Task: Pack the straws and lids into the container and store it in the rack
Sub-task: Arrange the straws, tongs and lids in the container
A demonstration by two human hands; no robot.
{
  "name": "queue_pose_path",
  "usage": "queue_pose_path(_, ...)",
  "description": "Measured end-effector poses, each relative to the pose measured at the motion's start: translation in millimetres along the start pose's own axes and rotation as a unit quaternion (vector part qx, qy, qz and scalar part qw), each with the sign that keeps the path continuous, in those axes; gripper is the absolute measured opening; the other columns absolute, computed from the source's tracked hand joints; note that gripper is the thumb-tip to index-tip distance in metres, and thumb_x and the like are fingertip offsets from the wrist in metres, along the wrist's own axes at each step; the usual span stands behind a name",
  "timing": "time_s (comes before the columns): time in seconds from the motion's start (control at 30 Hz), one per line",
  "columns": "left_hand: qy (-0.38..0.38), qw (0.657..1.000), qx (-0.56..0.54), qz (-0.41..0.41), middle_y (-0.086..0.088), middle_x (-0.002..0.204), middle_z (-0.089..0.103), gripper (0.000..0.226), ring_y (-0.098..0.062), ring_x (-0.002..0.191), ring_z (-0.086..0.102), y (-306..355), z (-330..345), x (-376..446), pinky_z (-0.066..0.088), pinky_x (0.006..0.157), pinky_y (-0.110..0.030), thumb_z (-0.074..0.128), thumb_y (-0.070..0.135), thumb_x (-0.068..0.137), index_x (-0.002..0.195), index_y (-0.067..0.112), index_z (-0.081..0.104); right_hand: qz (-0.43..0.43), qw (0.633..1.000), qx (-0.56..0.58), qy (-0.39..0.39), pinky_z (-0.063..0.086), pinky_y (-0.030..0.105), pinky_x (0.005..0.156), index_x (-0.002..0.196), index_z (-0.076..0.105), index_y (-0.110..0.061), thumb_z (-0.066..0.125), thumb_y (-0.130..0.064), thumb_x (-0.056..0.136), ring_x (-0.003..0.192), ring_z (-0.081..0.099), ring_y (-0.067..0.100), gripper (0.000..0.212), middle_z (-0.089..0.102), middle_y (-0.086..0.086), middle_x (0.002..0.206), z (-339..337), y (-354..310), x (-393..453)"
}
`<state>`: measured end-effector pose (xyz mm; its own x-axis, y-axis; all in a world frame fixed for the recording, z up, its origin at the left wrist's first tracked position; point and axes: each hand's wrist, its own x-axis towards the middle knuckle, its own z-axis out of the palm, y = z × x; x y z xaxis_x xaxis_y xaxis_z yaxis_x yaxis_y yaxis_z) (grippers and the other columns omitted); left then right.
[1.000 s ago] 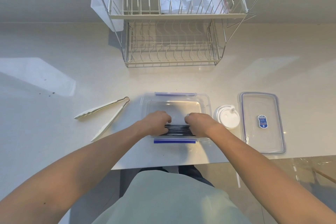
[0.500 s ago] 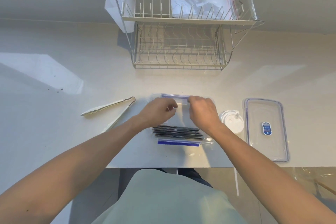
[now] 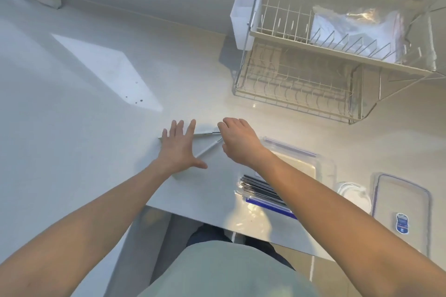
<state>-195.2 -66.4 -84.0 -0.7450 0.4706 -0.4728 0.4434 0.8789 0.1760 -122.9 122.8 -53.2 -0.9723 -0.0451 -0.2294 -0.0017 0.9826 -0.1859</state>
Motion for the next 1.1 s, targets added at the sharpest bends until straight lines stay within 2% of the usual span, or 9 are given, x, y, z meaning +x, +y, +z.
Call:
queue_pose_path(0.13, -0.016, 0.998, 0.064, -0.015, -0.016, 0.164, 0.017, 0.135, -0.036, 0.155, 0.005, -24.8, 13.7, -2.1, 0.006, 0.123, -0.053, 0.077, 0.07, 0.064, 0.161, 0.017, -0.001, 0.0, 0.998, -0.033, -0.051, 0.036, 0.038, 0.101, 0.128, 0.048, -0.007, 0.057, -0.004, 0.085, 0.121, 0.049, 0.029, 0.044, 0.052, 0.009, 0.126, 21.2, -22.3, 23.8)
queue_pose_path(0.27, 0.012, 0.998, 0.056, -0.005, -0.008, 0.148, 0.039, 0.099, -0.029, 0.142, 0.035, -37.7, 17.2, -0.6, 0.011, 0.123, -0.047, 0.073, 0.047, 0.077, 0.157, 0.017, 0.023, 0.003, 0.992, -0.057, -0.115, 0.027, 0.049, 0.115, 0.13, 0.045, -0.008, 0.054, -0.004, 0.085, 0.122, 0.049, 0.031, 0.047, 0.053, 0.009, 0.127, 41.3, -30.1, 35.0)
queue_pose_path(0.37, 0.019, 1.0, -0.015, 0.015, -0.006, 0.131, 0.051, 0.075, -0.028, 0.121, 0.049, -44.1, 9.1, -3.4, 0.034, 0.108, -0.039, 0.073, 0.038, 0.077, 0.144, 0.019, 0.046, 0.005, 0.99, -0.064, -0.124, 0.026, 0.051, 0.115, 0.127, 0.049, -0.009, 0.054, -0.011, 0.091, 0.115, 0.054, 0.034, 0.037, 0.057, 0.011, 0.123, 43.8, -33.2, 36.1)
queue_pose_path(0.47, 0.028, 0.993, -0.094, 0.059, 0.001, 0.113, 0.056, 0.058, -0.022, 0.107, 0.053, -40.6, -13.6, -7.5, 0.046, 0.081, -0.034, 0.076, 0.038, 0.077, 0.131, 0.023, 0.059, 0.004, 0.996, -0.038, -0.083, 0.036, 0.044, 0.103, 0.125, 0.052, -0.011, 0.059, -0.027, 0.094, 0.114, 0.053, 0.035, 0.036, 0.056, 0.013, 0.122, 30.9, -28.1, 34.0)
queue_pose_path(0.63, 0.111, 0.972, -0.148, 0.149, 0.012, 0.091, 0.06, 0.026, -0.012, 0.091, 0.057, -13.3, -68.6, -10.2, 0.047, 0.074, -0.03, 0.076, 0.031, 0.079, 0.104, 0.03, 0.069, -0.012, 0.996, 0.012, 0.085, 0.047, 0.042, 0.074, 0.104, 0.064, -0.008, 0.072, -0.027, 0.087, 0.093, 0.058, 0.033, 0.026, 0.062, 0.01, 0.1, -16.1, 4.4, 3.3)
queue_pose_path(0.73, 0.126, 0.957, -0.148, 0.213, 0.011, 0.095, 0.064, 0.028, -0.012, 0.091, 0.058, 25.7, -82.6, -6.6, 0.049, 0.075, -0.03, 0.08, 0.032, 0.079, 0.106, 0.027, 0.072, 0.02, 0.992, 0.019, 0.121, 0.051, 0.043, 0.07, 0.104, 0.067, -0.012, 0.075, -0.031, 0.088, 0.088, 0.058, 0.03, 0.027, 0.064, 0.006, 0.096, -31.3, 38.2, -37.5)
queue_pose_path(0.87, 0.092, 0.94, -0.091, 0.315, 0.003, 0.106, 0.063, 0.046, -0.019, 0.097, 0.056, 96.5, -63.5, -1.7, 0.05, 0.074, -0.032, 0.082, 0.04, 0.078, 0.118, 0.022, 0.07, 0.107, 0.989, 0.042, 0.089, 0.05, 0.039, 0.077, 0.112, 0.067, -0.016, 0.073, -0.035, 0.088, 0.094, 0.06, 0.028, 0.031, 0.065, 0.004, 0.103, -30.4, 79.7, -101.2)
queue_pose_path(1.0, 0.07, 0.923, 0.0, 0.379, -0.005, 0.099, 0.063, 0.053, -0.027, 0.085, 0.058, 150.1, -25.4, -0.6, 0.054, 0.066, -0.038, 0.08, 0.039, 0.07, 0.116, 0.013, 0.069, 0.167, 0.984, 0.055, 0.039, 0.049, 0.037, 0.078, 0.118, 0.066, -0.012, 0.074, -0.034, 0.085, 0.099, 0.06, 0.028, 0.04, 0.066, 0.005, 0.108, -12.4, 100.8, -157.0)
queue_pose_path(1.1, 0.033, 0.923, 0.054, 0.38, -0.006, 0.105, 0.063, 0.058, -0.029, 0.094, 0.059, 172.3, -3.8, -0.7, 0.051, 0.079, -0.039, 0.071, 0.042, 0.071, 0.121, 0.013, 0.064, 0.198, 0.977, 0.072, 0.004, 0.048, 0.038, 0.086, 0.121, 0.064, -0.01, 0.073, -0.038, 0.086, 0.108, 0.059, 0.03, 0.045, 0.065, 0.006, 0.113, 4.3, 105.8, -176.6)
